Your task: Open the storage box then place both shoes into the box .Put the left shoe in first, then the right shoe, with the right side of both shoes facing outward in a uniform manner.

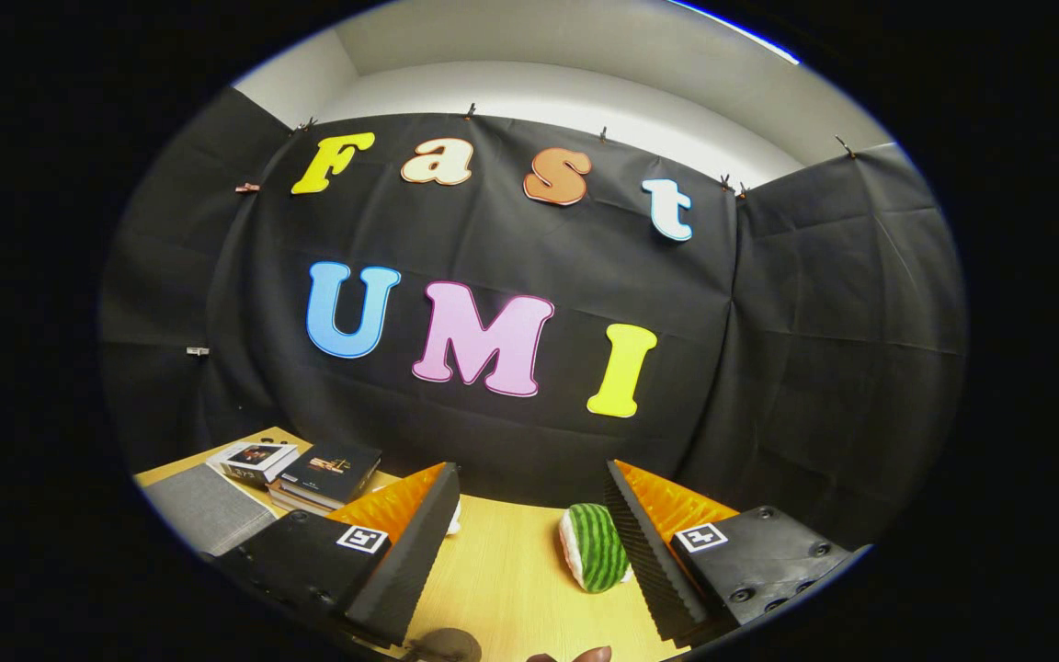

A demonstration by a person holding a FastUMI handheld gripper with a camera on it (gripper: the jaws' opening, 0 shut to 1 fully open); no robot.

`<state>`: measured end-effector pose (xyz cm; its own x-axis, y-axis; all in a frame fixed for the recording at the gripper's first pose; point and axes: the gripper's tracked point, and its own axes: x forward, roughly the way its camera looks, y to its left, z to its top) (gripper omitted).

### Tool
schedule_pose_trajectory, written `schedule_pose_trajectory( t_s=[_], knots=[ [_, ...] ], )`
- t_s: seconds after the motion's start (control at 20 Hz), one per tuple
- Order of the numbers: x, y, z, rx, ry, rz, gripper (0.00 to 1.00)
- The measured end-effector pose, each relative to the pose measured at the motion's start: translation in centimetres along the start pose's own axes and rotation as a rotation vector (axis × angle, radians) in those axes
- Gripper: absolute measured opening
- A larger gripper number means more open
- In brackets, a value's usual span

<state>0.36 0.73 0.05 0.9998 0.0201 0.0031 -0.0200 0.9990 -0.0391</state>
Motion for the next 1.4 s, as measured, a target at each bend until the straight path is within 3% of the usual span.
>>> schedule_pose_trajectory(
  t_s=[0.35, 0.75, 1.0, 1.15, 1.3, 1.4],
  knots=[
    [0.1, 1.1, -0.3, 0.014, 0.010, 0.037, 0.97],
    [-0.2, 5.7, -2.0, 0.005, 0.057, 0.226, 0.97],
    [-1.1, 13.2, -4.2, 0.169, 0.153, 0.485, 0.97],
    [-1.8, 17.8, -6.8, 0.294, 0.279, 0.637, 0.98],
    [-4.5, 23.1, -9.4, 0.512, 0.451, 0.821, 0.98],
    [-6.0, 25.8, -11.3, 0.652, 0.547, 0.892, 0.98]
  ],
)
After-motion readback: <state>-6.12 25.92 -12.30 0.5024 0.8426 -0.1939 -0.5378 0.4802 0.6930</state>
